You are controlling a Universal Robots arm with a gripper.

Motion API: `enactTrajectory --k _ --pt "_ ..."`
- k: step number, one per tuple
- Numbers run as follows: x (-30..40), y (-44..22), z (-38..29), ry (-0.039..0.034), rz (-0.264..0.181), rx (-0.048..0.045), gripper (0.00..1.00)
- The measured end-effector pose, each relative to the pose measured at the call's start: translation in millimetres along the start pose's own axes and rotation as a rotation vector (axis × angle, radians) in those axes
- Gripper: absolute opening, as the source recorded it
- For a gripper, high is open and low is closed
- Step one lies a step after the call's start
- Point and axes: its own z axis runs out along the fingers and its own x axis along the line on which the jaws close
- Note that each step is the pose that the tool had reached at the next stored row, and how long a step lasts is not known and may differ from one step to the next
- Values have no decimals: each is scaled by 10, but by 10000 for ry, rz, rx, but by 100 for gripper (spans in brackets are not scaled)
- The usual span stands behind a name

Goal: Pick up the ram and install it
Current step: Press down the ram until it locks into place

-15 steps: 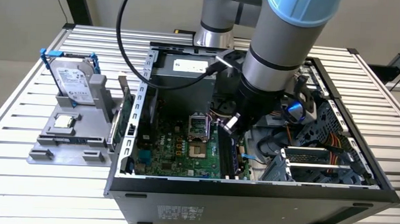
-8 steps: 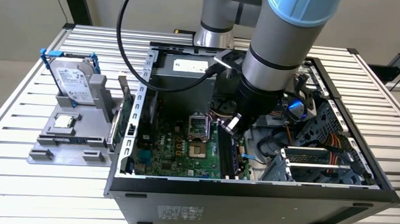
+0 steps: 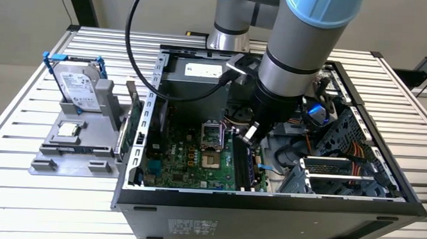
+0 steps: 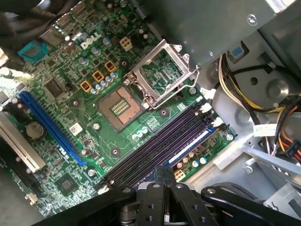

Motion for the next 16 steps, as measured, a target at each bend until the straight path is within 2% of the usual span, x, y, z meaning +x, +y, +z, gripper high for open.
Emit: enactTrajectory --k 6,16 --pt "-2 1 1 -6 -771 -30 0" --pt "-4 3 1 -37 -1649 -84 0"
